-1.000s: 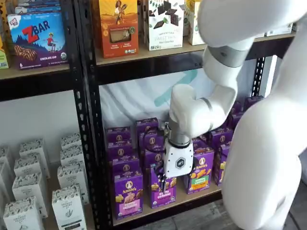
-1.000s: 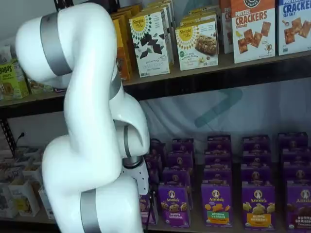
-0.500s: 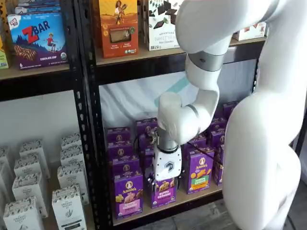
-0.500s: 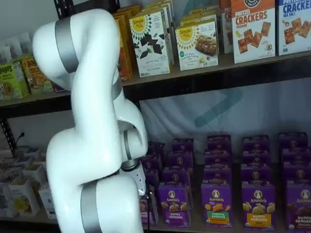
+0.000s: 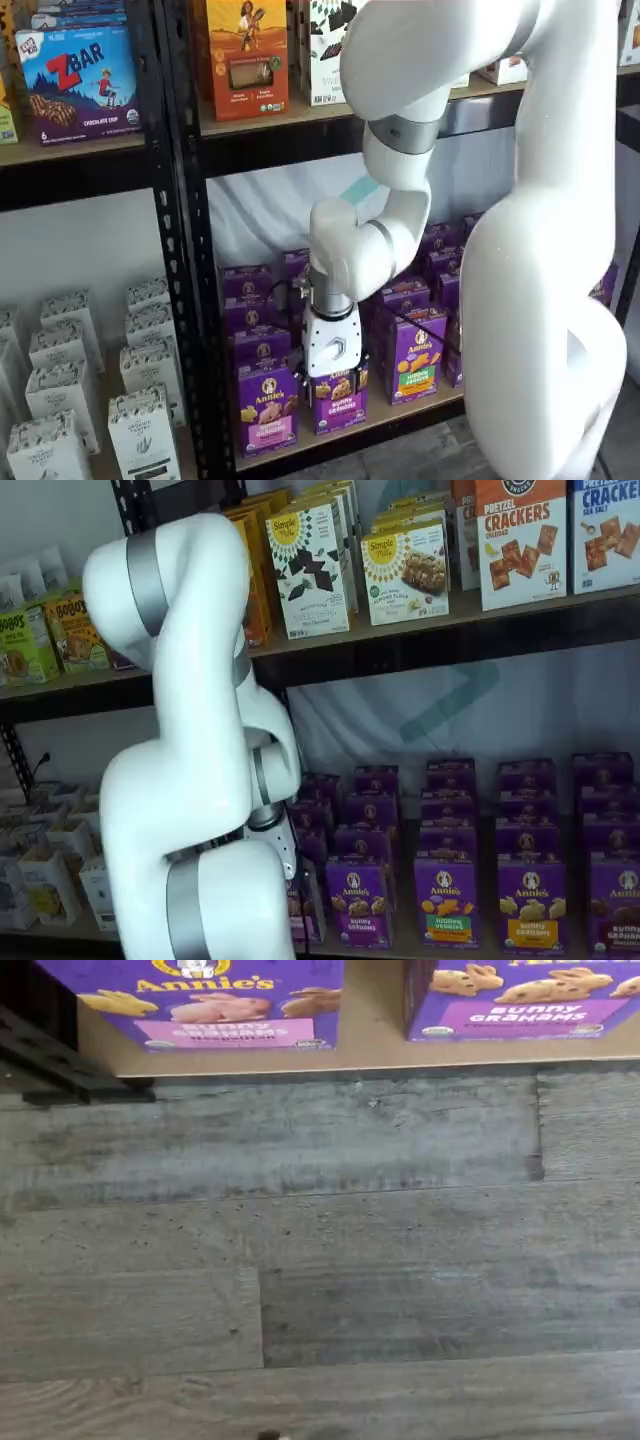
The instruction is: Pick up the purple box with a pink patch in the middle, on the bottom shelf, the first box from the left
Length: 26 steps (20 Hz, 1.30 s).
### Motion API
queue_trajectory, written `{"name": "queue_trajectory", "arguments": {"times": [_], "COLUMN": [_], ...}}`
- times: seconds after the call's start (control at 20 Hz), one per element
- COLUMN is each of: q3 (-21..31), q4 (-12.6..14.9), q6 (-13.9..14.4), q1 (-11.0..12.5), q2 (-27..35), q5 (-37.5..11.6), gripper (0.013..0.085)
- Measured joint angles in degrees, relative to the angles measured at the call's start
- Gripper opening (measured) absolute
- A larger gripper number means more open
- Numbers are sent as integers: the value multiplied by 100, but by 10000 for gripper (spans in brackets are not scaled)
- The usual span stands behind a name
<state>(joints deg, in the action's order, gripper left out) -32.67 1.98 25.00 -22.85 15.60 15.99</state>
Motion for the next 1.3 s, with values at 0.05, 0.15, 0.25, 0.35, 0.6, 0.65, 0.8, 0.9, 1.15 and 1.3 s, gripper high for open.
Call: {"name": "queue_trajectory", "arguments": {"times": [0.05,0.15,0.25,0.35,0.6,0.65,0.8,0.9,1.15,1.3], "q3": [-88,-220,-366,-527,-784,-848,-1052,-1233,-1718,-1978], "q4": [-31,-53,-186,-334,-311,-297,-324,-413,-616,-733], "q6": [-14,-16,-111,-216,-212,-211,-262,-359,-582,-710], "q1": [-17,-37,-69,-105,-89,-79,-54,-43,-10,11], "q2": [84,206,344,496,747,790,919,1029,1326,1501], "q5": [8,17,28,61,-129,-137,-121,-82,88,189], "gripper": [850,850,850,850,850,850,850,850,850,850]}}
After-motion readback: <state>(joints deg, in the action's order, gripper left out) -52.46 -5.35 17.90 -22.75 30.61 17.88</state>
